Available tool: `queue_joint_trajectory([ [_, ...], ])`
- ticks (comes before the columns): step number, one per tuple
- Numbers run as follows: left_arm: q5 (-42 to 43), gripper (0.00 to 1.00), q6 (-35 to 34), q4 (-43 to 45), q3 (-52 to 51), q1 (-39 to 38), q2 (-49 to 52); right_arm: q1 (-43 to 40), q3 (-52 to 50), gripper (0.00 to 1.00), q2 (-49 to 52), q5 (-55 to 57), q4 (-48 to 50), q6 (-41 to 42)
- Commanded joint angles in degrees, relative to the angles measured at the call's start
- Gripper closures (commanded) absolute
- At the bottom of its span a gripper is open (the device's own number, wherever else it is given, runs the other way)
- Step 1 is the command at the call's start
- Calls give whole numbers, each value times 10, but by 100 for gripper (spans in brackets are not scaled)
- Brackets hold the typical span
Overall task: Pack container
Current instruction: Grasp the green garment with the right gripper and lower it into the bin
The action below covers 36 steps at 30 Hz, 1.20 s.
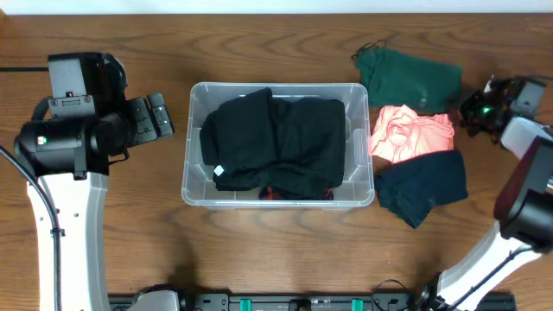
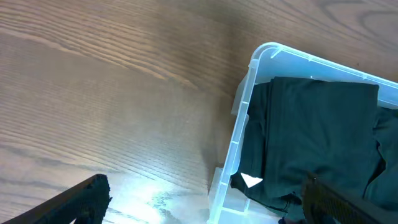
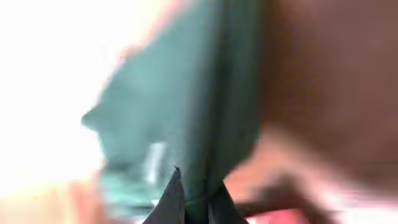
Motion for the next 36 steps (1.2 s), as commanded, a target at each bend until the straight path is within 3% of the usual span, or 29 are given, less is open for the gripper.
queue_joint_trajectory([
  [1, -3, 2, -3, 0, 7, 2, 0, 8, 5, 99, -113, -137, 25, 9],
  [8, -3, 2, -3, 0, 7, 2, 0, 66, 5, 99, -276, -174, 82, 106],
  [15, -3, 2, -3, 0, 7, 2, 0, 182, 5, 99, -350, -166, 153, 171],
  [26, -3, 2, -3, 0, 7, 2, 0, 466, 5, 99, -310, -30, 250, 190],
  [30, -3, 2, -3, 0, 7, 2, 0, 561, 5, 99, -261, 7, 333, 186],
  [33, -3, 2, -3, 0, 7, 2, 0, 598, 5, 99, -224, 12, 363, 183],
  [36, -3, 2, -3, 0, 7, 2, 0, 602, 5, 99, -200, 2, 326, 144],
])
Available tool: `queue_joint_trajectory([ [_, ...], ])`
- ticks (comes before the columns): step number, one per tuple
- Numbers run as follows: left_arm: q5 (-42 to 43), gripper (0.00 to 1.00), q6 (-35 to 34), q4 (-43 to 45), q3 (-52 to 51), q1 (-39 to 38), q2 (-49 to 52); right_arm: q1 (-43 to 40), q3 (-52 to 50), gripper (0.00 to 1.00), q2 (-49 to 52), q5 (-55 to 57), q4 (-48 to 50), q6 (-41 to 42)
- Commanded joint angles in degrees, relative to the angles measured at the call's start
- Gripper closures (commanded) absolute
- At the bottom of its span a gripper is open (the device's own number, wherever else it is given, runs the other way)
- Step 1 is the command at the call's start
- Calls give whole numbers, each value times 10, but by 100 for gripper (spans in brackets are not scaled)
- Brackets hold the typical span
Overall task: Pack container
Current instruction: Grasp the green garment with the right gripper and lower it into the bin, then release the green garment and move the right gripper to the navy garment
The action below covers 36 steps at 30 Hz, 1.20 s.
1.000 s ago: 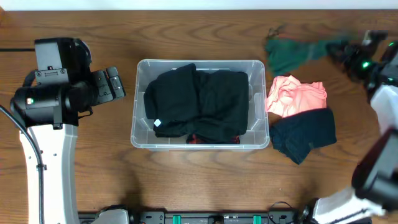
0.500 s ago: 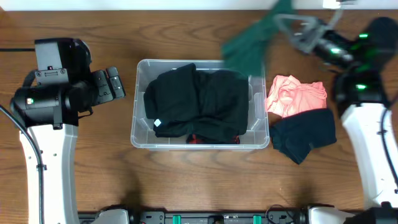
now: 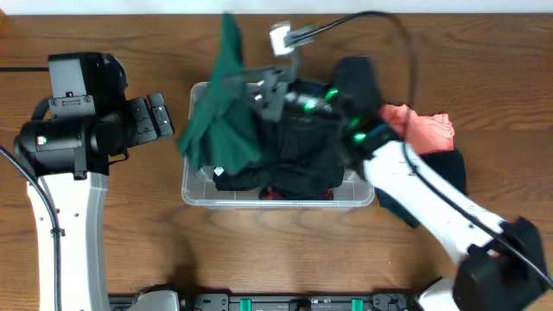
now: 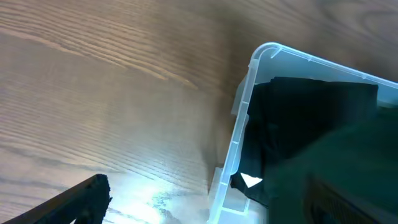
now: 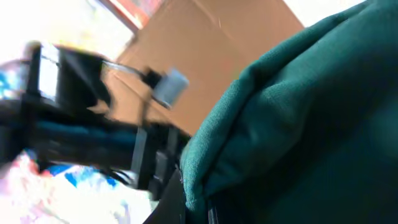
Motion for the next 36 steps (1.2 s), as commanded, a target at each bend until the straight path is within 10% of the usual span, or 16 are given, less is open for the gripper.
queue_joint_trajectory([
  [1, -3, 2, -3, 0, 7, 2, 0, -4, 5, 99, 21, 19, -48, -56],
  [17, -3, 2, -3, 0, 7, 2, 0, -191, 5, 99, -22, -71, -484, -332],
  [36, -3, 2, -3, 0, 7, 2, 0, -291, 5, 48, -199, 300, -678, -415],
])
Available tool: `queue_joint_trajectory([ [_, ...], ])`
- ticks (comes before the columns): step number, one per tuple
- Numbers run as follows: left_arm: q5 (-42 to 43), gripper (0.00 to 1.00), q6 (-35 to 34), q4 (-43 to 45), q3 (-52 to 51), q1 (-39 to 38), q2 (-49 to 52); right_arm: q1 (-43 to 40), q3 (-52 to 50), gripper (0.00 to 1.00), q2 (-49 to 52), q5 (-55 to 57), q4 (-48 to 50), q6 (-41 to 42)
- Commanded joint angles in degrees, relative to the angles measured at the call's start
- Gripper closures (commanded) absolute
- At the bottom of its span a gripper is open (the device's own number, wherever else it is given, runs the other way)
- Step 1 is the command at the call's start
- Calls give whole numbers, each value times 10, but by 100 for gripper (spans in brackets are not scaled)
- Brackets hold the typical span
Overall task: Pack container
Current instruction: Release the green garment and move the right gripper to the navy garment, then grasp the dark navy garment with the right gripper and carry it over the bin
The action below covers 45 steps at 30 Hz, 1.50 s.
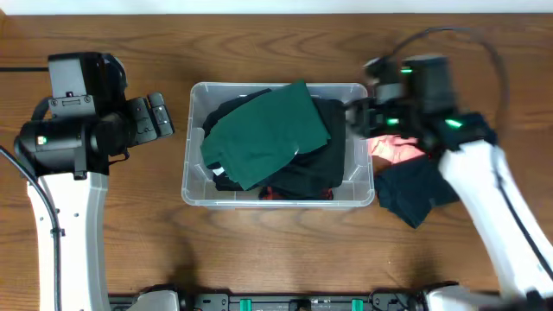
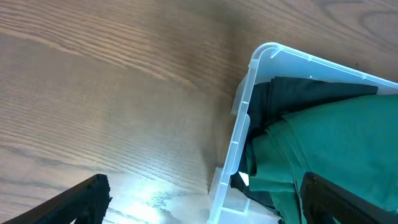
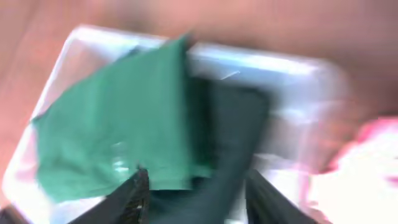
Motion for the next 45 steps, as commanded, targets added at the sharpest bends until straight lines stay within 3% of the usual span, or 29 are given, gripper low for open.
queue_joint_trajectory([
  [1, -3, 2, -3, 0, 7, 2, 0, -61, 5, 46, -59, 100, -18, 0],
  [7, -3, 2, -3, 0, 7, 2, 0, -219, 5, 29, -66, 99, -83, 9],
  [14, -3, 2, -3, 0, 7, 2, 0, -368, 4, 15, 27, 84, -169, 14],
  [20, -3, 2, -3, 0, 7, 2, 0, -409, 3, 11, 147, 62, -177, -99],
  [28, -3, 2, -3, 0, 7, 2, 0, -414, 3, 12, 278, 12, -179, -171],
  [37, -3, 2, -3, 0, 7, 2, 0, -412, 3, 15, 307, 62, -174, -207],
  [42, -3, 2, -3, 0, 7, 2, 0, -412, 0, 33, 307, 60, -178, -213],
  [45, -3, 2, -3, 0, 7, 2, 0, -411, -8, 35, 308, 54, -175, -223],
])
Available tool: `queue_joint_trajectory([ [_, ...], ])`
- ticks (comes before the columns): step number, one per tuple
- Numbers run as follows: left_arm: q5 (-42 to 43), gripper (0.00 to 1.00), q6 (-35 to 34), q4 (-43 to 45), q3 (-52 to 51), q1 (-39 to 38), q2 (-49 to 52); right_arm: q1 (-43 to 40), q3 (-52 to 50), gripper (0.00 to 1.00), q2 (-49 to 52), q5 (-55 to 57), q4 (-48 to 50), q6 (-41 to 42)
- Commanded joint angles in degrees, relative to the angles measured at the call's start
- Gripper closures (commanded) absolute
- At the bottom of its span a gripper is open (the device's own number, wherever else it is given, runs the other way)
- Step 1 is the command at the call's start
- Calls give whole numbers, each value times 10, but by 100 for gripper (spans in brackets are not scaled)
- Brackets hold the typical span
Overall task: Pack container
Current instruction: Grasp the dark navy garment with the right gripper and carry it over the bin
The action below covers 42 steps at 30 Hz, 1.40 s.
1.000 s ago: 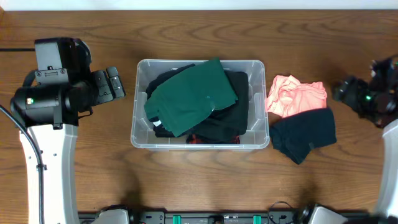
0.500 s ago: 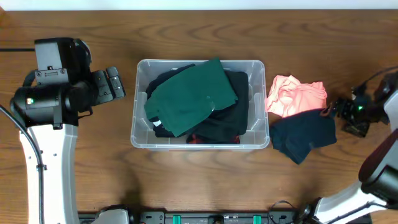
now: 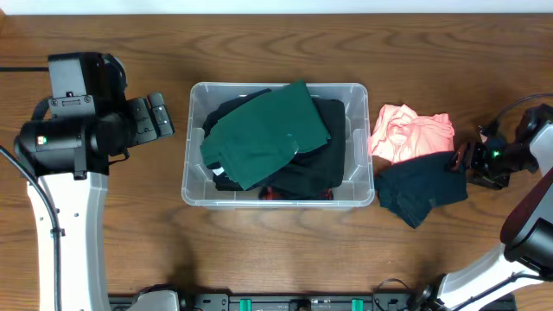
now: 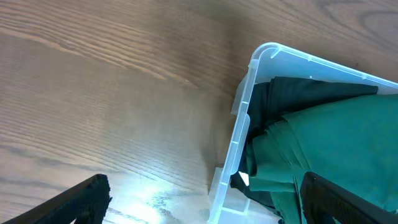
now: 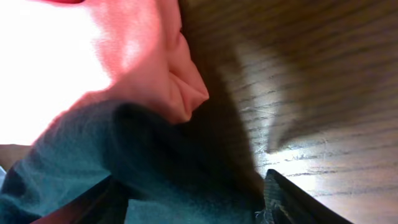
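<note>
The clear plastic container [image 3: 192, 155] stands mid-table holding black clothes with a green garment [image 3: 263, 134] spread on top; its corner [image 4: 264, 53] shows in the left wrist view. To its right lie a pink garment [image 3: 410, 131] and, in front of it, a dark navy garment [image 3: 421, 186]. My right gripper [image 3: 462, 161] is at the navy garment's right edge, open, with navy cloth [image 5: 124, 155] between its fingers [image 5: 292, 199]. My left gripper [image 3: 158, 117] hangs open left of the container, holding nothing.
Bare wooden table [image 3: 276, 250] surrounds the container. In the right wrist view the pink cloth [image 5: 124, 50] overlaps the navy one, with wood [image 5: 323, 112] to the right. The left wrist view shows wood [image 4: 112, 93] beside the container wall.
My right gripper has gone from beside the container's right rim to the navy garment's right edge on the table. The green garment lies unchanged in the container. The left arm has not moved.
My right gripper was shut on the green garment lying at the back right of the table. Then it held that garment above the container's left side. Then the garment lay in the container and the gripper was open. Now it straddles the navy garment.
</note>
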Motion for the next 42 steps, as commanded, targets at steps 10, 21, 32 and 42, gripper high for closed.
queue_joint_trajectory([
  [10, -3, 2, -3, 0, 7, 2, 0, -1, -97, 32, 10, -32, 70, -16],
  [21, -3, 2, -3, 0, 7, 2, 0, -1, -72, 96, -9, -80, 19, 12],
  [32, -3, 2, -3, 0, 7, 2, 0, 0, 3, 98, -242, -370, -24, -6],
  [42, -3, 2, -3, 0, 7, 2, 0, 62, 3, 99, -338, -565, 150, 189],
])
